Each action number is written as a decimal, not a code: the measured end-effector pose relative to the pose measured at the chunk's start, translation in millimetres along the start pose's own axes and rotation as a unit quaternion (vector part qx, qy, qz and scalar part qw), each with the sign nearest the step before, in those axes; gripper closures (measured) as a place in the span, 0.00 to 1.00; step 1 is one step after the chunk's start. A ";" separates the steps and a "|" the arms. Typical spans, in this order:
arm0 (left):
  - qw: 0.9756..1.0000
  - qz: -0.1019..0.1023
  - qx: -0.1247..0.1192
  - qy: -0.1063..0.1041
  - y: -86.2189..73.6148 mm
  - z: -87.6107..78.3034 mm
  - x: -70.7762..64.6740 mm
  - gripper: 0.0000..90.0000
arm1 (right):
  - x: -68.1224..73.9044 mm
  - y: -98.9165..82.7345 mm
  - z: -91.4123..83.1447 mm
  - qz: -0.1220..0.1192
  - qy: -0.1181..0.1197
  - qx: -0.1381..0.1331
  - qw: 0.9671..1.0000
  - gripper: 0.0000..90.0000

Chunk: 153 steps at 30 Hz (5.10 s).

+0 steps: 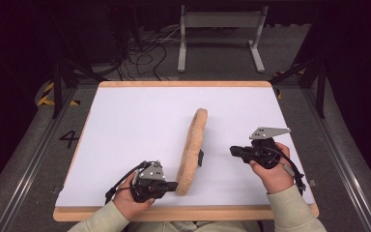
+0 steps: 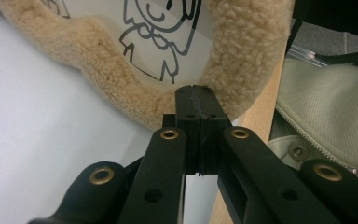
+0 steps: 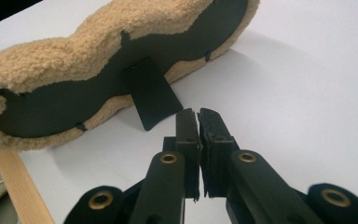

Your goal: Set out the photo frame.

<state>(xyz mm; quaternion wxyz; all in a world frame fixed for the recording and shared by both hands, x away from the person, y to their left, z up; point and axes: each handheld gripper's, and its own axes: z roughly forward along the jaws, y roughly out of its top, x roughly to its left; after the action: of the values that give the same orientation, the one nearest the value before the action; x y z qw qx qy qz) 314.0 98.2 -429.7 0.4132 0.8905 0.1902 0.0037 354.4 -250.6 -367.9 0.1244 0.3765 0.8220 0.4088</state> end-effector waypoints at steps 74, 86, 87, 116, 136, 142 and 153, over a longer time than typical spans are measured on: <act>0.985 -0.084 -0.080 0.127 -9.0 -32.7 67.3 0.57 | 50.6 86.9 94.5 0.058 -0.007 0.087 0.994 0.36; 0.985 -0.085 -0.080 0.130 -10.4 -32.6 69.1 0.56 | 53.3 84.9 110.1 0.082 -0.011 0.124 0.989 0.53; 0.985 -0.084 -0.080 0.130 -10.4 -32.5 69.0 0.56 | 53.4 84.6 110.2 0.087 -0.011 0.127 0.988 0.54; 0.984 -0.085 -0.086 0.130 -10.8 -34.7 68.0 0.56 | 58.5 93.4 110.3 0.194 -0.067 0.165 0.965 0.74; 0.980 -0.107 -0.095 0.138 -18.0 -44.0 72.8 0.57 | 47.1 126.9 78.2 0.019 -0.041 0.153 0.987 0.74; 0.978 -0.112 -0.098 0.146 -23.6 -49.7 72.5 0.57 | 43.9 135.3 77.8 -0.101 -0.021 0.157 0.982 0.74; 0.973 -0.127 -0.103 0.160 -34.6 -62.7 73.1 0.58 | 38.9 147.2 83.8 -0.198 0.072 0.170 0.963 0.74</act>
<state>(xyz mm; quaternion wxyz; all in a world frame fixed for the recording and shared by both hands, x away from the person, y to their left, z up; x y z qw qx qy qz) 360.0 189.5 -425.0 0.4642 0.7994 0.3641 0.1137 446.8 -117.8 -304.4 0.0777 0.1912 0.9444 0.2560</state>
